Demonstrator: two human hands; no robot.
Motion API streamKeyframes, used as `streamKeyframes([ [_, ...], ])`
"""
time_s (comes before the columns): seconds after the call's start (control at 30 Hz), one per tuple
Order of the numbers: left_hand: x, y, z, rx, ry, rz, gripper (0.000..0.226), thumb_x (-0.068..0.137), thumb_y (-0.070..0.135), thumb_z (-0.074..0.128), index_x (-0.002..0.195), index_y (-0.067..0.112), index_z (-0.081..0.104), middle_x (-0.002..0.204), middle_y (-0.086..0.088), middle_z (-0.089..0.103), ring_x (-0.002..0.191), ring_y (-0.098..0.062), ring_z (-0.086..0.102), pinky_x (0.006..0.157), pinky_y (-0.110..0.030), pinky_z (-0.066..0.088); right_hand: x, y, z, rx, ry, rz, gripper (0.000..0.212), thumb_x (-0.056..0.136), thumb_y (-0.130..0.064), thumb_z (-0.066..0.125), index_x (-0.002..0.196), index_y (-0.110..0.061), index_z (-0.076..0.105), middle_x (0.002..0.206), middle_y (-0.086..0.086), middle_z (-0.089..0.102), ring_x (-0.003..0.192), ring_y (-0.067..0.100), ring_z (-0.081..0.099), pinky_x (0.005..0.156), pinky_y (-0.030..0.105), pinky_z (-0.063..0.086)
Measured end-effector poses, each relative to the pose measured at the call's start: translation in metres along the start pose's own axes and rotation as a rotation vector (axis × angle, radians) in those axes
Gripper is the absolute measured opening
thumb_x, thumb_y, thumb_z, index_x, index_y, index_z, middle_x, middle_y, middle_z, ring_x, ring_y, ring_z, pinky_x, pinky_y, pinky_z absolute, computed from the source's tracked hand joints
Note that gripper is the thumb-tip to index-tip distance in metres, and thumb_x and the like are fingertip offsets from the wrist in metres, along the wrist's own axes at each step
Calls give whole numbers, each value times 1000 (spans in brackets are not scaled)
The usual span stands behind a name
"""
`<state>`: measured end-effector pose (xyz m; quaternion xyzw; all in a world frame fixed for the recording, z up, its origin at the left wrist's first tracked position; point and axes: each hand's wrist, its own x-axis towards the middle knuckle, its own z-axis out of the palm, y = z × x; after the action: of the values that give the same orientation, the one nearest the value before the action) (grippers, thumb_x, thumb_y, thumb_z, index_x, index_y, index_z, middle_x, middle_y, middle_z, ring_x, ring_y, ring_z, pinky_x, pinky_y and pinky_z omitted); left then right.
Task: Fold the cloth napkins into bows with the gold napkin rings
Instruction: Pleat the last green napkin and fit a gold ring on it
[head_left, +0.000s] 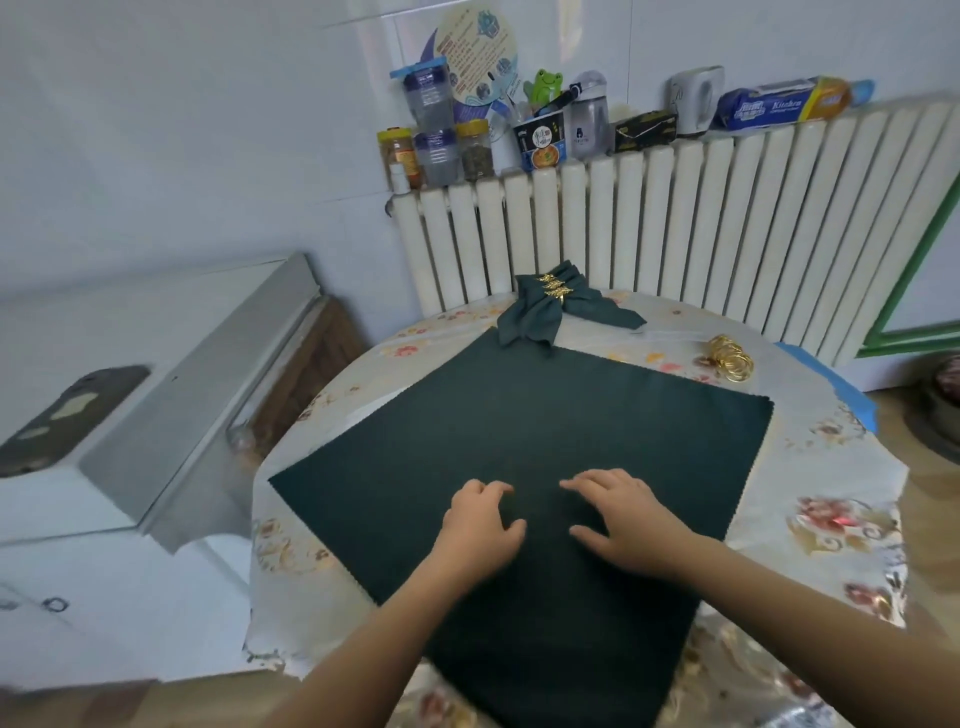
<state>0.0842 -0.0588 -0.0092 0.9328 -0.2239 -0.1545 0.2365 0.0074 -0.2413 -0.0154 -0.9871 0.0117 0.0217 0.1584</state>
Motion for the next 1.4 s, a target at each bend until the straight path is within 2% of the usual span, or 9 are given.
streamKeyframes([
  [0.1,-27,-14,3,36,-83,19,50,82,45,66,125,25,49,121,5,39,116,-14,44,102,-33,40,-22,-4,7,-55,-61,-11,61,88,-56,49,142,-32,33,147,-9,31,135,15,24,112,31,22],
  [0.33,-58,-28,-5,226,-215,143,76,67,53,77,131,32,41,135,8,30,128,-14,24,110,-31,27,-56,-3,1,-45,-233,-29,91,60,-70,69,138,-44,30,147,-12,19,137,16,13,113,34,14],
  [0.5,-56,-27,-1,132,-133,135,60,67,47,79,117,33,50,124,9,35,120,-13,29,105,-31,31,-56,-5,6,79,-112,-2,39,63,-57,76,88,-47,48,122,-14,36,121,12,28,102,29,24],
  [0.63,-49,-31,1,76,-67,144,33,75,38,75,102,29,59,113,9,42,113,-11,38,99,-29,39,-52,-2,6,132,-61,50,27,73,-49,73,66,-43,48,118,-14,48,114,10,36,101,29,31],
  [0.77,-48,-34,-1,121,60,176,11,83,32,69,90,24,65,106,9,53,104,-11,50,89,-26,44,-48,0,3,154,25,90,19,81,-43,68,70,-38,52,102,-12,65,98,10,57,85,26,45],
  [0.87,-48,-32,-5,168,54,182,12,87,36,62,91,25,64,102,9,57,99,-11,53,87,-28,46,-46,-5,-5,139,43,140,16,88,-42,59,76,-35,51,85,-14,62,81,8,57,70,23,44],
  [1.03,-54,-22,-17,-49,-116,156,43,85,64,49,107,29,63,101,14,63,94,-4,58,83,-26,49,-43,-5,-16,208,59,154,18,91,-38,56,75,-31,51,82,-9,63,79,10,57,68,25,43],
  [1.27,-43,-12,-30,156,-78,195,31,97,37,46,82,14,59,82,1,60,80,-16,57,73,-31,46,-34,-3,-29,239,1,112,22,93,-36,53,74,-26,54,78,-9,59,74,5,54,65,21,41],
  [1.4,-34,-11,-49,189,-344,198,34,96,38,49,65,25,51,69,7,53,69,-12,51,71,-31,42,-31,-3,-50,210,-247,37,24,93,-36,55,69,-30,53,74,-13,56,73,3,53,70,18,41],
])
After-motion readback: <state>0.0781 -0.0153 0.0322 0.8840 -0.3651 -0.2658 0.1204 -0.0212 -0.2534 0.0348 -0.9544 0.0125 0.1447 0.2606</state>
